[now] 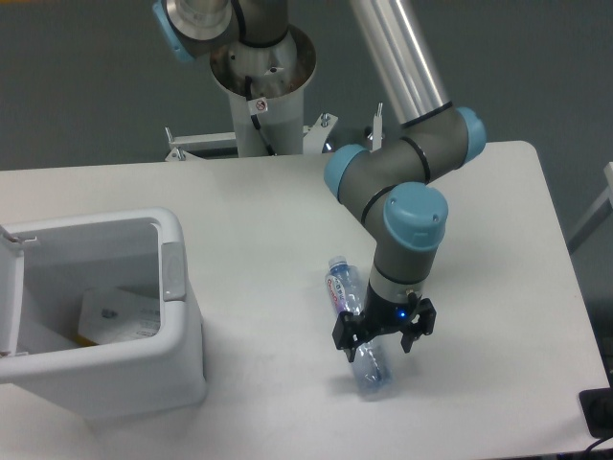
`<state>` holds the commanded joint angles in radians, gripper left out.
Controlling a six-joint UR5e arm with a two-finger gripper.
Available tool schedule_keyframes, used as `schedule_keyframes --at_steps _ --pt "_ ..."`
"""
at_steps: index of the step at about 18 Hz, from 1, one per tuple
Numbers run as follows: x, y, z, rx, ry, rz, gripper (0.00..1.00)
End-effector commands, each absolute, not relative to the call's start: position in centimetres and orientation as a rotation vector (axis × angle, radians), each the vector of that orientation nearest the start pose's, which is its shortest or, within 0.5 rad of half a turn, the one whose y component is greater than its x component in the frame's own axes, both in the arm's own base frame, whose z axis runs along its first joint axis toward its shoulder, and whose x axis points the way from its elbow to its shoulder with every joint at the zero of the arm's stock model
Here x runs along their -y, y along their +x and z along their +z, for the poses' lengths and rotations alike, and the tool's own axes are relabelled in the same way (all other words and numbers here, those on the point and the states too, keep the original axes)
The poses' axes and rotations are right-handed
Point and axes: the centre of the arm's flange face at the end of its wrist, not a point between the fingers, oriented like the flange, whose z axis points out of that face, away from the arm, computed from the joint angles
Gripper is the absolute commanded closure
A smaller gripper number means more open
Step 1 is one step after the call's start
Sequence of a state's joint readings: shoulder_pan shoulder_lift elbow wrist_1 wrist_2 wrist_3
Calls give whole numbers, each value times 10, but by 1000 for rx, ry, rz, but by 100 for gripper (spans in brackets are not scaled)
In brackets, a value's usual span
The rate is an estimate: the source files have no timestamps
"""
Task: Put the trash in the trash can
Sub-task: 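Lower the gripper and close it around the bottle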
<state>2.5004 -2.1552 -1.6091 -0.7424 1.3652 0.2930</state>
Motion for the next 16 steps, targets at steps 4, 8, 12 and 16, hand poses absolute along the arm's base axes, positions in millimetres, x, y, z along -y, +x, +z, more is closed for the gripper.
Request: schedule_keyframes --at_steps 4,8,12,16 --pt "-526 -446 202 868 -2747 -31 0" --pt "-527 -446 196 863 -2742 -20 0" --pt "-531 -443 188 855 -2758 0 11" --pt "-532 -441 188 853 -2762 7 35"
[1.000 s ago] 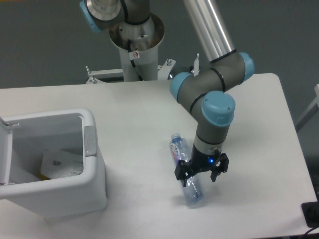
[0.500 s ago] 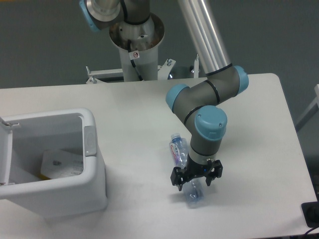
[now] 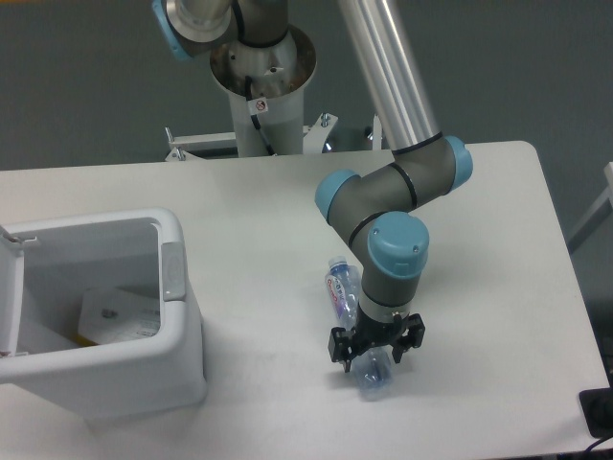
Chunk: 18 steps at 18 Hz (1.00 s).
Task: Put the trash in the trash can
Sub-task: 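Lower the gripper and close it around the bottle, then lift the bottle and carry it over the bin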
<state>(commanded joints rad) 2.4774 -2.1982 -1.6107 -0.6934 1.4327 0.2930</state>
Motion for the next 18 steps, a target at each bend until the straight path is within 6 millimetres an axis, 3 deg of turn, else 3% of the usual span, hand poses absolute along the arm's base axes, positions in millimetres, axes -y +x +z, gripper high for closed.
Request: schedule_keyframes --at_steps 9,11,13,16,18 --pt "-532 -442 201 843 -2750 28 39" --pt "-534 -444 220 827 -2726 53 39" --pt "-536 -450 251 824 -2677 91 39" --pt "-538 -453 303 791 -2604 153 39" --pt "-547 -454 351 753 -2516 166 39"
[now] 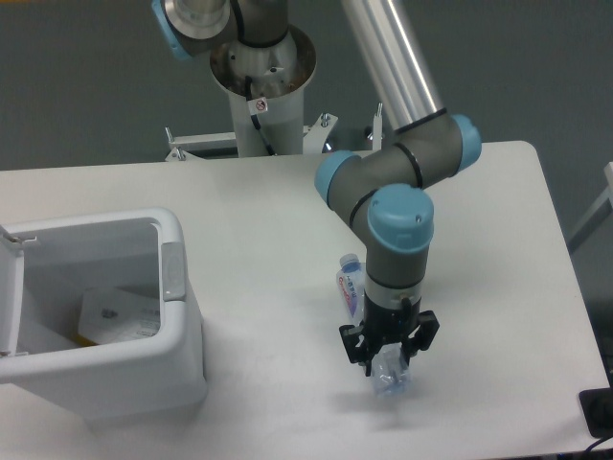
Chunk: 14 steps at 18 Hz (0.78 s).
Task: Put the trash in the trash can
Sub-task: 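Lift the bottle and carry it over the bin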
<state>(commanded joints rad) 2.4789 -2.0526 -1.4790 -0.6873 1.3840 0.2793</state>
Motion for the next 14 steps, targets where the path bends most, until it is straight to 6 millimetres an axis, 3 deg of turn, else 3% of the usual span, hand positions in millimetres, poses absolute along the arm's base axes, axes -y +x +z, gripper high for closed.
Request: schedule_keyframes --at_steps 1,3,4,6,8,11,13,14 --pt "-553 -450 387 735 -2435 128 39" --pt "-567 -439 485 656 -2215 -12 39" --pt "-570 -435 507 644 -2176 -22 39" --pt "-580 -401 559 576 -2100 -19 39" --pt "-581 -376 587 520 -2051 -1 39" --pt "-580 -348 613 462 -2025 13 39" --pt "-598 -298 622 378 -2034 -23 39" --pt "-601 -287 625 359 -2033 -30 39"
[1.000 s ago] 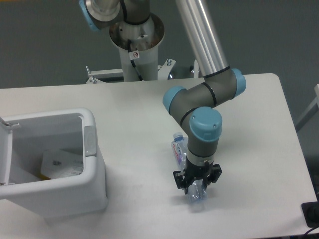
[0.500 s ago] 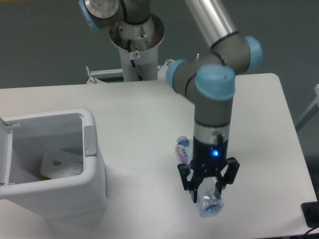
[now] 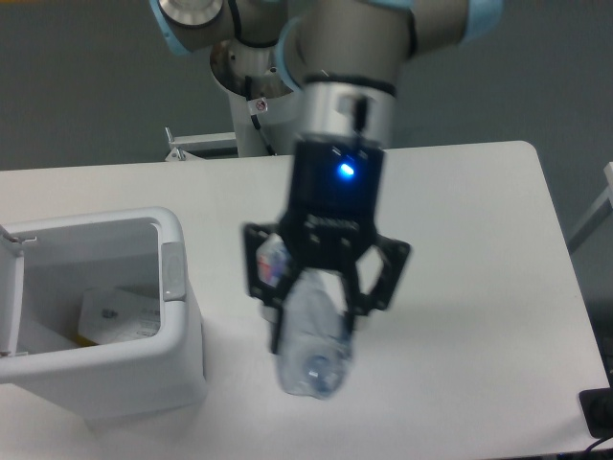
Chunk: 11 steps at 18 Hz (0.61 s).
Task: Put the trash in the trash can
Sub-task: 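Lift the bottle and carry it over the bin, then open the gripper to release the bottle into the bin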
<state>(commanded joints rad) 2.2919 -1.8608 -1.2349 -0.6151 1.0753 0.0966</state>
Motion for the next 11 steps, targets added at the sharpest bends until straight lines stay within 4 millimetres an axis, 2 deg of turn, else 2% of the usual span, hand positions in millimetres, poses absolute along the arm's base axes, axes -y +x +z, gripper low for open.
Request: schedule_keyframes --at_steps 1,2,4,8,10,11 --pt "-606 -274 624 338 -2038 -44 39" --pt "-619 -244 619 295 -2057 -74 39" --pt "-630 -225 605 271 -2083 -108 39" --pt "-656 -183 556 226 -2166 -192 38" --pt "-657 -180 551 224 -2175 -201 6" --pt "-656 -180 554 223 -2171 -198 0"
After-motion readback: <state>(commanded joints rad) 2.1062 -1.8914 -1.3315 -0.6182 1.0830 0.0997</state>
